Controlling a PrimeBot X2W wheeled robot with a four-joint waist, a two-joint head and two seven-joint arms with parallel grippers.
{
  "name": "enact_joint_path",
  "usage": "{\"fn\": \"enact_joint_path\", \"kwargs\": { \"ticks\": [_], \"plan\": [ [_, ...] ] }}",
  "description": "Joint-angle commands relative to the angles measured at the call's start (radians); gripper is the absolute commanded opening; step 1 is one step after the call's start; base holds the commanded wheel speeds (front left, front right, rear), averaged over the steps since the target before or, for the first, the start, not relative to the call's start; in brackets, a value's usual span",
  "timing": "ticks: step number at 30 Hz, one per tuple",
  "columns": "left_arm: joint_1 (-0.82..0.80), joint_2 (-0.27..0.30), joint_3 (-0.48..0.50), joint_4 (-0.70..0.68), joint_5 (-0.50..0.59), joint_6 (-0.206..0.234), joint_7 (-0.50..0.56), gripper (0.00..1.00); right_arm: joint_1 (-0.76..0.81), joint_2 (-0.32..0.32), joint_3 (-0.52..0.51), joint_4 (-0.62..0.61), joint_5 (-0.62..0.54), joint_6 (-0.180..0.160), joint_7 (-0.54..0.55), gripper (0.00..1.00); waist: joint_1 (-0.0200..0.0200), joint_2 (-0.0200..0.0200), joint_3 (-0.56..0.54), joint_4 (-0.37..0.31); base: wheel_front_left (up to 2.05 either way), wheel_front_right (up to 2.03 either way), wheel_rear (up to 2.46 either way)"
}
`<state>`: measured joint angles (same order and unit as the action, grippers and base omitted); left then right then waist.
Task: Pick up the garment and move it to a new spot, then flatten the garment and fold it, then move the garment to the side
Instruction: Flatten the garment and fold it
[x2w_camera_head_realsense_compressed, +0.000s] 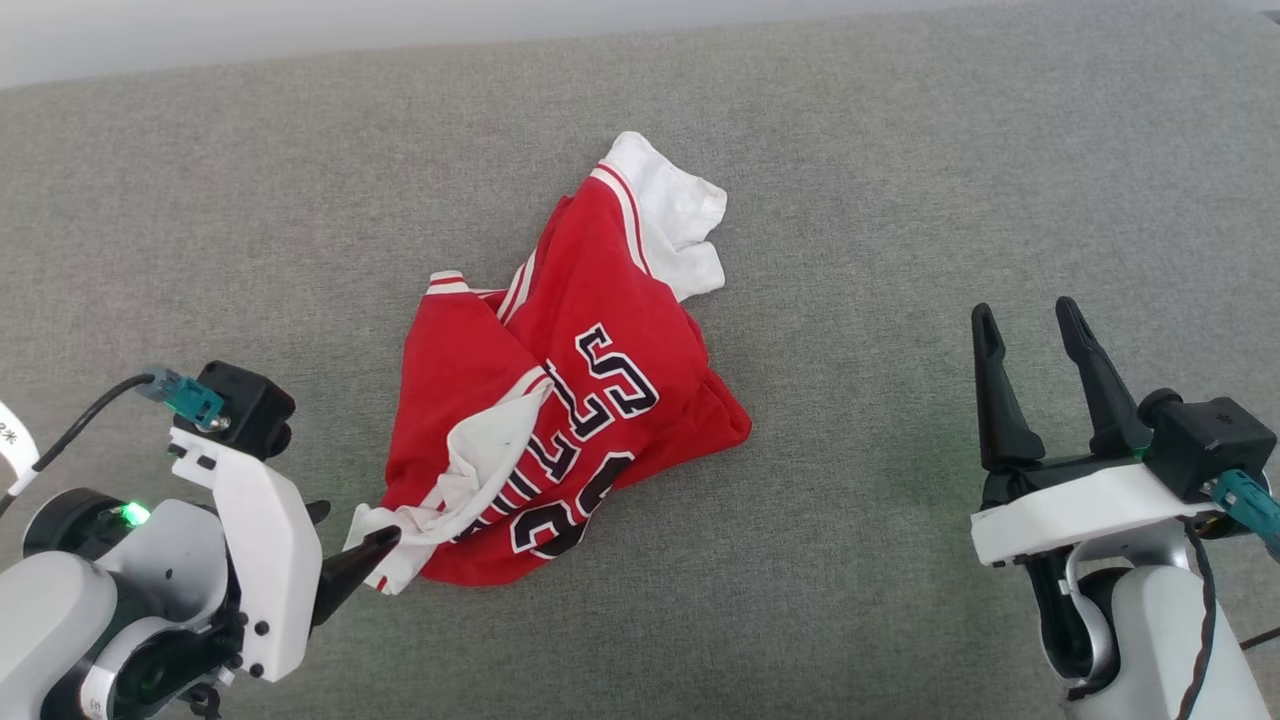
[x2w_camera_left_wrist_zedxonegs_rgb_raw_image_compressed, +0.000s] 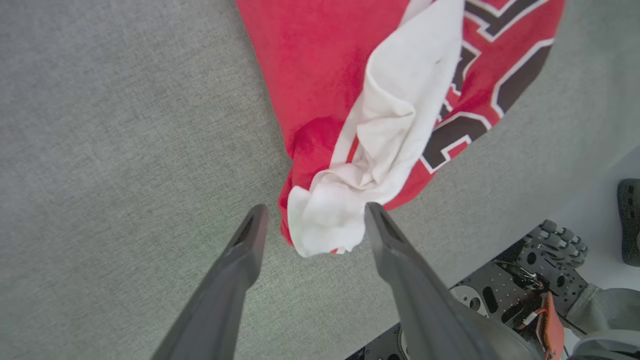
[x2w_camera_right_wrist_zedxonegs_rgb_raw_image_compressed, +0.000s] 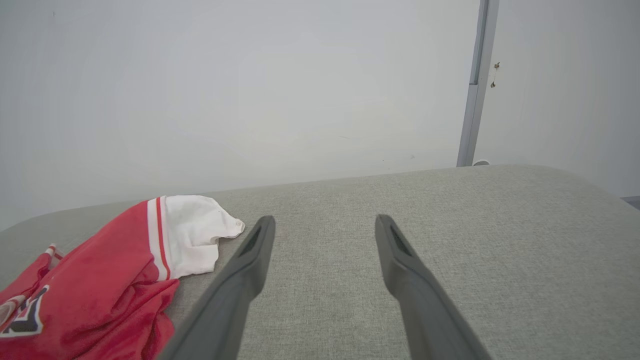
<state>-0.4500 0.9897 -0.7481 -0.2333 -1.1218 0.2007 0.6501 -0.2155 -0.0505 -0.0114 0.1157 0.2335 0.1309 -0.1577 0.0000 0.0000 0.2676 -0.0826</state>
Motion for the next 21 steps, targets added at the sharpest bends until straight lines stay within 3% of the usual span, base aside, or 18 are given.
{"fn": "enact_joint_path", "kwargs": {
  "ticks": [1, 10, 11, 12, 13, 14, 21],
  "plan": [
    [-0.012, -0.004, -0.002, 0.012, 0.000, -0.010, -0.004, 1.00, -0.003, -0.001, -0.001, -0.002, -0.006, 0.000, 0.001, 1.00, 0.0000, 0.0000, 0.003, -0.002, 0.00, 0.00, 0.00],
    [-0.025, -0.063, -0.026, 0.122, -0.007, -0.052, -0.007, 1.00, -0.011, 0.000, -0.004, -0.007, -0.009, 0.000, 0.005, 1.00, 0.0000, 0.0000, 0.019, -0.005, 0.00, 0.00, 0.00],
    [-0.027, -0.069, -0.026, 0.137, -0.011, -0.055, -0.006, 0.83, -0.011, -0.001, -0.005, -0.009, -0.010, 0.000, 0.005, 1.00, 0.0000, 0.0000, 0.020, -0.005, 0.00, 0.00, 0.00],
    [-0.030, -0.074, -0.028, 0.150, -0.016, -0.063, -0.004, 0.37, -0.012, 0.000, -0.004, -0.010, -0.010, 0.000, 0.006, 1.00, 0.0000, 0.0000, 0.022, -0.004, 0.00, 0.00, 0.00],
    [-0.036, -0.081, -0.024, 0.162, -0.016, -0.067, -0.014, 0.05, -0.013, 0.000, -0.004, -0.011, -0.010, 0.000, 0.007, 1.00, 0.0000, 0.0000, 0.024, -0.005, 0.00, 0.00, 0.00],
    [-0.038, -0.088, -0.021, 0.175, -0.021, -0.069, -0.018, 0.00, -0.013, -0.001, -0.004, -0.012, -0.011, 0.000, 0.007, 1.00, 0.0000, 0.0000, 0.025, -0.005, 0.00, 0.00, 0.00],
    [-0.025, -0.093, 0.007, 0.190, -0.034, -0.067, -0.062, 0.00, -0.008, 0.000, -0.015, -0.013, -0.016, 0.000, 0.007, 1.00, 0.0000, 0.0000, 0.022, 0.003, 0.00, 0.00, 0.00]
  ]
}}
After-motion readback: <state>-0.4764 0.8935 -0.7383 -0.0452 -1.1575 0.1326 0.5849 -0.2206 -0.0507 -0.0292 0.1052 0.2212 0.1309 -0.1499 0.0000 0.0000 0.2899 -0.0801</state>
